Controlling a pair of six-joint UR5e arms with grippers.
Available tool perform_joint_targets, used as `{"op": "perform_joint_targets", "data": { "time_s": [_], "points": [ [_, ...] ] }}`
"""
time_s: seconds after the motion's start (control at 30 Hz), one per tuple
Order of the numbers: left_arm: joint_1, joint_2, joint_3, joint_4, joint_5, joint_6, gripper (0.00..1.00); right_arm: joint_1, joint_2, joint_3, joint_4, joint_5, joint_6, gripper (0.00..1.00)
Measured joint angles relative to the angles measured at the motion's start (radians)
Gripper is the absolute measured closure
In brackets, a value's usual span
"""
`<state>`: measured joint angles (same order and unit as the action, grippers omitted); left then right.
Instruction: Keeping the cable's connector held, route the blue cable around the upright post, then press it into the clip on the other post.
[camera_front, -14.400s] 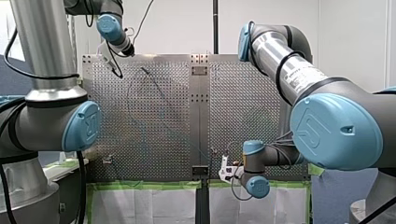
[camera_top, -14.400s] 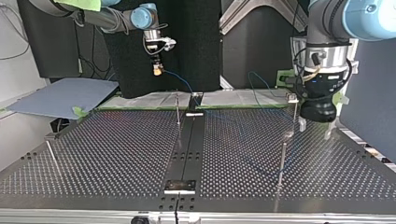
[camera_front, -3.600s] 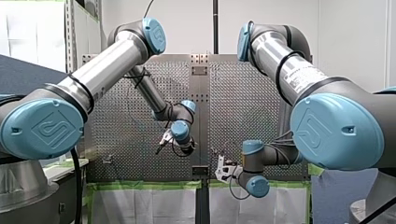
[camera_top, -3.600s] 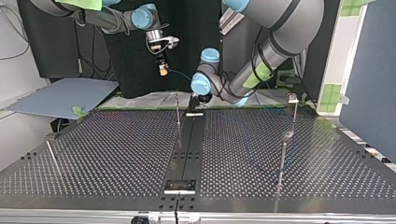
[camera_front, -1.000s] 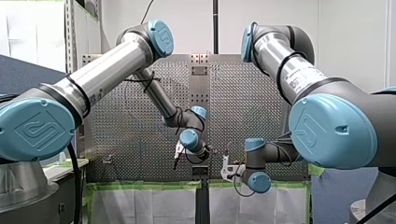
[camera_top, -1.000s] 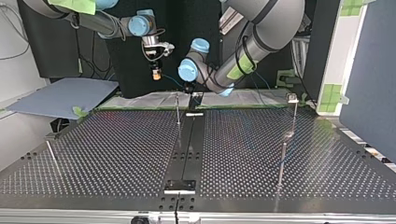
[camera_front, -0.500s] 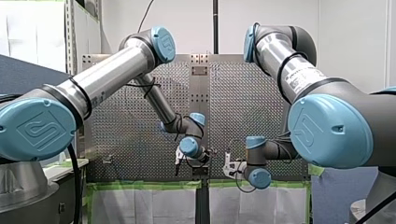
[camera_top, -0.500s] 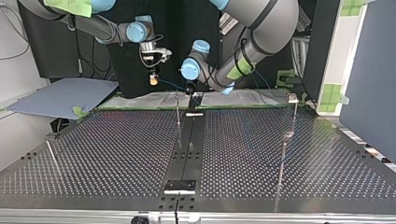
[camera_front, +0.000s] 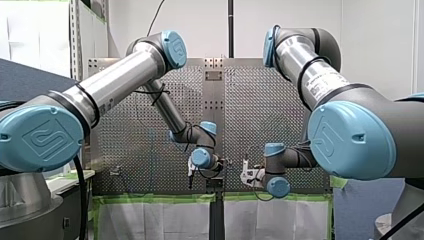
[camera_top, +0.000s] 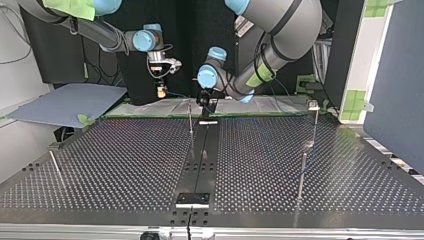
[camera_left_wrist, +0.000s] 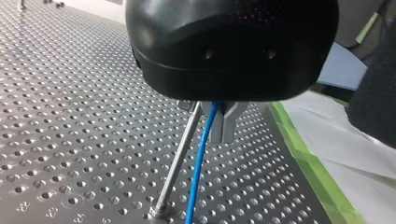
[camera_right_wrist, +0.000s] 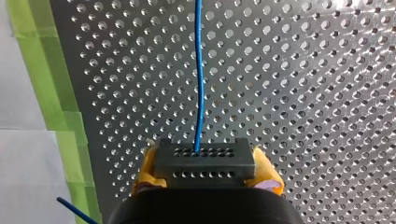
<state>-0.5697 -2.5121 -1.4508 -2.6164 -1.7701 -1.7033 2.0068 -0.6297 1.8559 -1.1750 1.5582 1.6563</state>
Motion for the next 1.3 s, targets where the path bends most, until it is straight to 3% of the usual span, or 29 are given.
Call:
{"op": "perform_joint_targets", "data": {
  "time_s": [0.27, 0.8, 1.3],
  "points": [
    [0.005, -0.002, 0.0, 0.009, 0.022, -0.049, 0.98, -0.016, 0.0, -0.016, 0.003, -0.003, -0.001, 1.0],
    [0.029, -0.012, 0.003, 0.039, 0.07, -0.102, 0.98, -0.042, 0.001, -0.046, 0.004, -0.011, -0.001, 1.0],
    [0.041, -0.033, 0.068, 0.042, 0.089, -0.174, 0.98, -0.07, 0.003, -0.088, 0.014, -0.017, 0.001, 1.0]
  ]
}}
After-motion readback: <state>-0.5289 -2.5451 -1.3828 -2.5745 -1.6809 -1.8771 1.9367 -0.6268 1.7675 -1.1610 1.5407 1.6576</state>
